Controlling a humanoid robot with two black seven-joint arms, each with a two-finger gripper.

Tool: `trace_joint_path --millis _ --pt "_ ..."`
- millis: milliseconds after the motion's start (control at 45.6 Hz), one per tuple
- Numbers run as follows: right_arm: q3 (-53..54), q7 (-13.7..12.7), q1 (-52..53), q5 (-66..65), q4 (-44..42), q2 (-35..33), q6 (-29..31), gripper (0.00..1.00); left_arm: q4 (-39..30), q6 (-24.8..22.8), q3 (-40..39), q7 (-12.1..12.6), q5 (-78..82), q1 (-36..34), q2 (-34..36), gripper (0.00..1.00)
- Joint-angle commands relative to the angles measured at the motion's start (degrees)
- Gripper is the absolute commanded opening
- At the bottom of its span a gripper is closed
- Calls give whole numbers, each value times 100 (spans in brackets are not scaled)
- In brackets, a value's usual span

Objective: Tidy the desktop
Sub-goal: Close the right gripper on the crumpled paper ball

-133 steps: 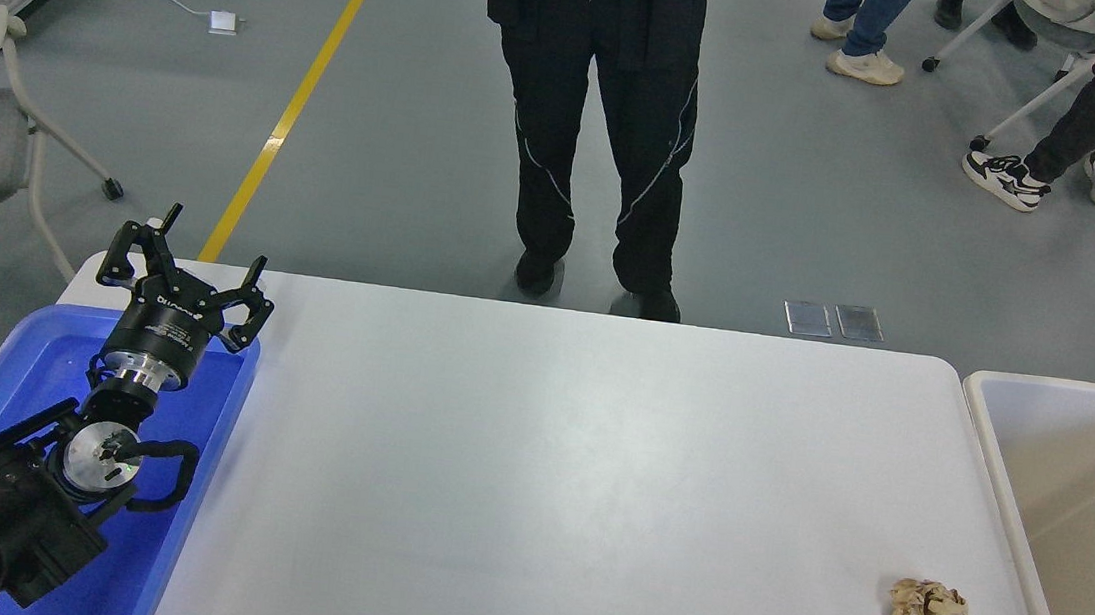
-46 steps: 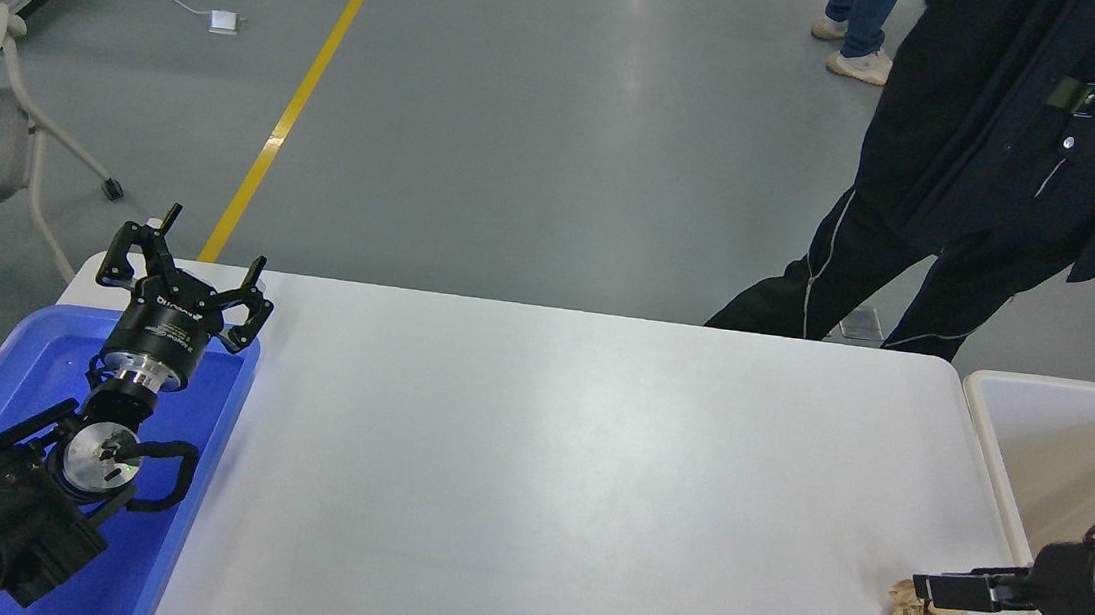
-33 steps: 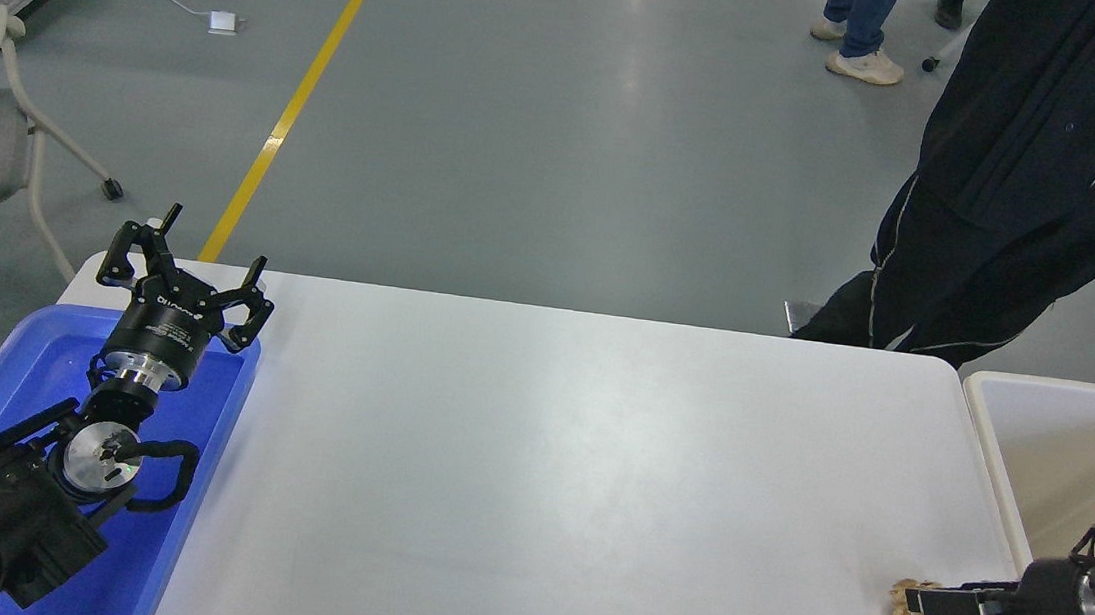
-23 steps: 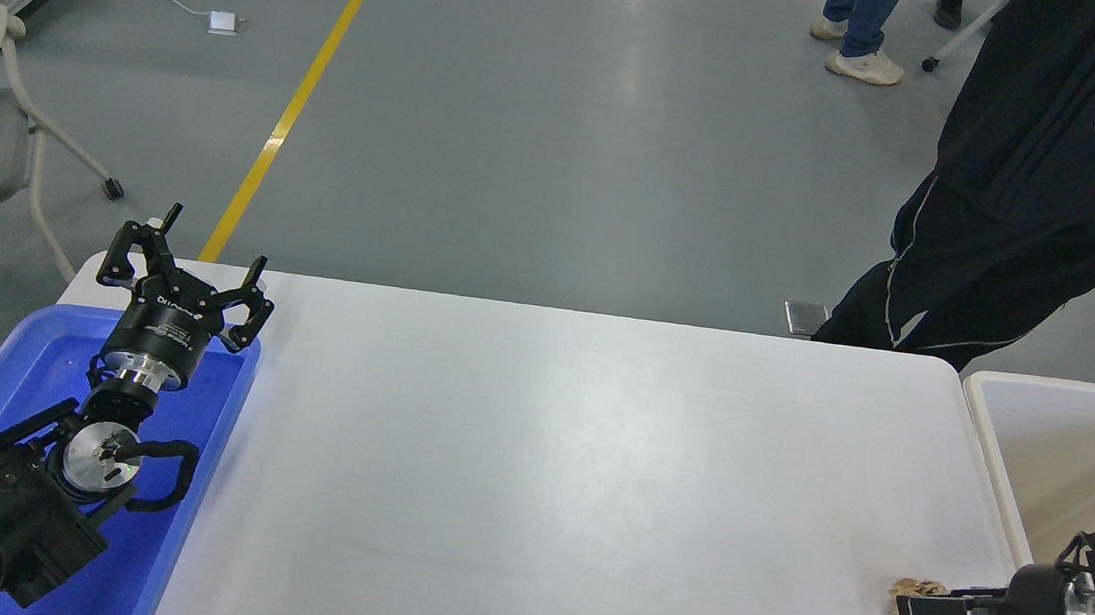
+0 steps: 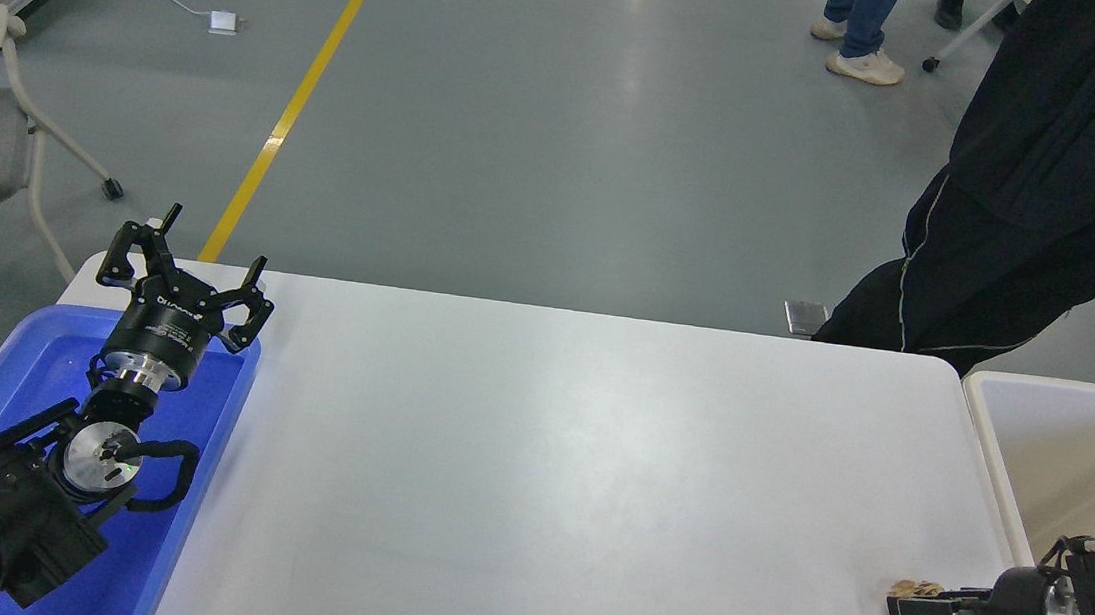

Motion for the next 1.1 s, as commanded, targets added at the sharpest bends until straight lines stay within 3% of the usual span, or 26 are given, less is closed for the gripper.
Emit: trace_joint_path --millis 0,373,504,614,702,789,899,965,1074 --pt "1 -3 -182 87 -256 162 -243 100 0 -3 0 0 0 0 0 100" --pt "-87 -3 -253 149 -432 154 -269 99 0 6 0 0 0 0 0 100" --pt "-105 5 -270 175 -677 224 -260 94 0 6 0 0 0 0 0 100" --pt "-122 -3 -314 193 -792 285 -243 76 0 5 0 0 0 0 0 100" --pt "-157 5 -367 175 -792 294 -208 45 0 6 0 0 0 0 0 100" --pt "-307 5 -350 175 -792 294 -190 25 0 -3 0 0 0 0 0 100" --pt "-377 -3 -341 184 -783 286 -181 14 0 6 0 0 0 0 0 100" --pt "-386 5 -350 193 -783 285 -172 2 0 6 0 0 0 0 0 100" --pt "-369 5 -323 193 -783 285 -85 0 9 -3 0 0 0 0 0 100"
